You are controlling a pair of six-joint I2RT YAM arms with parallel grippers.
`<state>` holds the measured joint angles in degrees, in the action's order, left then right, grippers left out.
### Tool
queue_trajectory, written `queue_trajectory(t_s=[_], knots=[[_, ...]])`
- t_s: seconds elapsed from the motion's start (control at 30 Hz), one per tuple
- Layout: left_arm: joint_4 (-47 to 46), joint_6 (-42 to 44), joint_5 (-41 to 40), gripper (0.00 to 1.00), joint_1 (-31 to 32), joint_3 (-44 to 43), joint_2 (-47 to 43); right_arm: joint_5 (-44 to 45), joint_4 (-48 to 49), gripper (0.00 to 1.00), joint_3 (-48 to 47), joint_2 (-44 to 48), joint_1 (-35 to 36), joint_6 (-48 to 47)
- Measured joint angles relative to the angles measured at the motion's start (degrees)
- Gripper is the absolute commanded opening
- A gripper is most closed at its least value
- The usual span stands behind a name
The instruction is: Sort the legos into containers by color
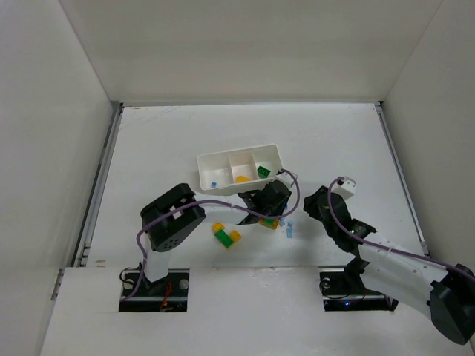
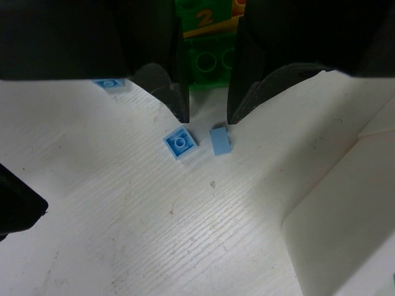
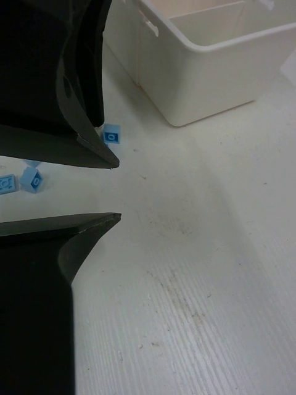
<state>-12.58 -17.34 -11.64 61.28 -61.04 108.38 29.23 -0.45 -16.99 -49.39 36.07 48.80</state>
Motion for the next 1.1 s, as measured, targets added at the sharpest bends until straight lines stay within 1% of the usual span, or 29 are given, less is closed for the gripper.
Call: queue_trajectory(t_s=[0.23, 0.4, 0.5, 0.57, 0.7, 0.77, 0.93, 1.1], knots=[[-0.1, 0.7, -3.1, 0.35, 0.0, -1.4, 0.8, -0.7, 1.1, 0.42, 0.0, -0.2, 0.0, -0.6], [-0.5, 1.3, -4.7, 0.36, -0.3, -1.7, 1.0, -1.0, 1.6, 0.42, 0.0, -0.2, 0.0, -1.0], [-0.9, 1.5, -4.7, 0.34, -0.3, -2.3, 2.2, -1.2, 2.2, 0.42, 0.0, -0.2, 0.0, -1.2], [-1.2, 1.7, -4.6, 0.3, -0.4, -2.6, 3.1, -1.2, 2.3, 0.42, 0.0, -0.2, 0.0, -1.2], [-1.9, 1.9, -4.7, 0.16, -0.6, -2.8, 3.7, -1.4, 2.4, 0.42, 0.0, -0.2, 0.0, -1.3], [-1.9, 1.9, -4.7, 0.12, -0.7, -2.8, 3.7, -1.6, 2.4, 0.42, 0.0, -0.2, 0.0, -1.4], [-3.0, 1.9, -4.9, 0.11, -0.6, -1.3, 2.1, -2.1, 2.4, 0.43, 0.0, -0.4, 0.1, -1.4], [-2.9, 1.7, -4.9, 0.11, -0.5, 2.9, -7.3, -3.3, 2.6, 0.43, -0.7, -5.4, 1.8, -2.6]])
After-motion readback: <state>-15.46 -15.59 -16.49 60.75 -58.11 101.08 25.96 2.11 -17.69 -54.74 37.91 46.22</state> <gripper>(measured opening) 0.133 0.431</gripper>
